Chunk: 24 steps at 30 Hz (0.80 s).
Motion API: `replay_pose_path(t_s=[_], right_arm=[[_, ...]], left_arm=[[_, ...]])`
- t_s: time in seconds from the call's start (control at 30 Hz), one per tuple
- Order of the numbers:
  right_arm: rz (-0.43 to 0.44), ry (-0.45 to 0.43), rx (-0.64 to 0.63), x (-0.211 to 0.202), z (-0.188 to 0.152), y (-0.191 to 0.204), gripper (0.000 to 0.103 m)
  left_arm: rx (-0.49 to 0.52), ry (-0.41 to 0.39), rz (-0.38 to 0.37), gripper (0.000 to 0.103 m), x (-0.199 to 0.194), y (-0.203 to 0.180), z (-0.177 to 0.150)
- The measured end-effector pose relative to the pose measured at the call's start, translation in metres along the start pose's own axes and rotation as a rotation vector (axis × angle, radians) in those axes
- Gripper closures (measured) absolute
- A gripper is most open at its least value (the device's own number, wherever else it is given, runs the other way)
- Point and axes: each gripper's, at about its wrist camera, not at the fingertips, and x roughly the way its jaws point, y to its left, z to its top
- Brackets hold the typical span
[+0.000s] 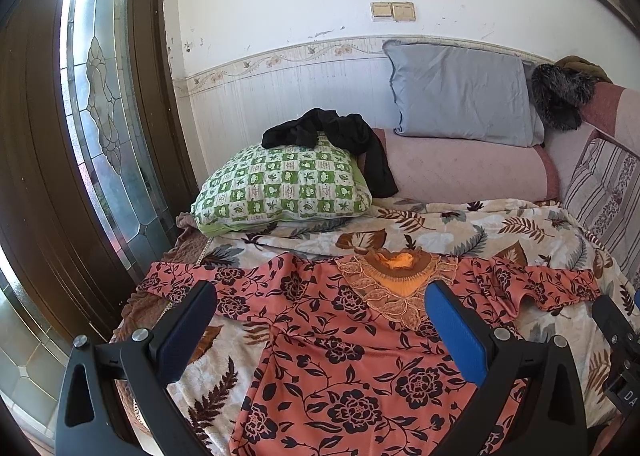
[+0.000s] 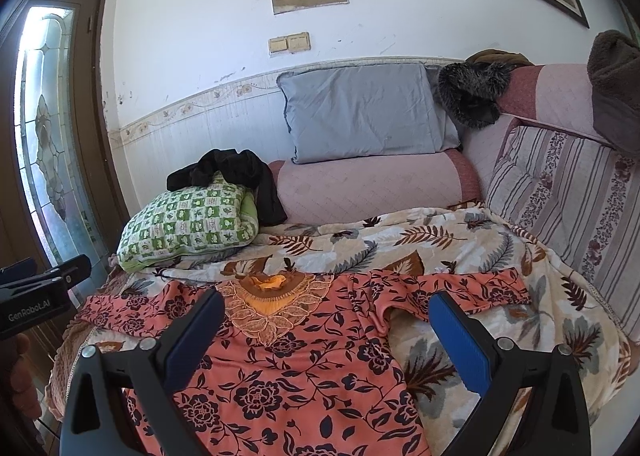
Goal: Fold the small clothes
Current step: 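Grasp the side edge of the orange garment with the right gripper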
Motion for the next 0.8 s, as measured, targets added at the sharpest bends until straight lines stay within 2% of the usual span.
replay_pose_path(t_s=[0.27,0.37,0.43,0.53,0.6,0.67,0.73,0.8], right_arm=[[0.018,0.024,0.007,0.027,0.001,-0.002,0.0],[0.044,0.041,0.035,0.05,0.0,-0.019,0.0],[0.053,0.056,0.085,0.073,-0.002,-0.046,0.0],[0.087,0.122,0.276,0.123,-0.008,-0.119,0.0],[0.027,0.164,0.467,0.161,-0.02,-0.183,0.0],[0.01,0.184,0.697,0.193,-0.04,-0.249,0.0],[-0.001,0.206,0.933,0.221,-0.065,-0.301,0.003],[0.01,0.222,1.089,0.245,-0.087,-0.336,0.017]], left_arm=[[0.004,0.024,0.004,0.0,0.025,-0.003,-0.002],[0.01,0.037,-0.005,0.0,0.043,-0.005,-0.007],[0.016,0.057,-0.013,0.0,0.065,-0.008,-0.015],[0.025,0.132,-0.057,0.0,0.112,-0.013,-0.036],[0.032,0.195,-0.069,0.0,0.15,-0.018,-0.056],[0.027,0.274,-0.077,0.0,0.19,-0.022,-0.078],[-0.003,0.337,-0.073,0.0,0.224,-0.022,-0.098],[-0.03,0.384,-0.064,0.0,0.248,-0.022,-0.115]])
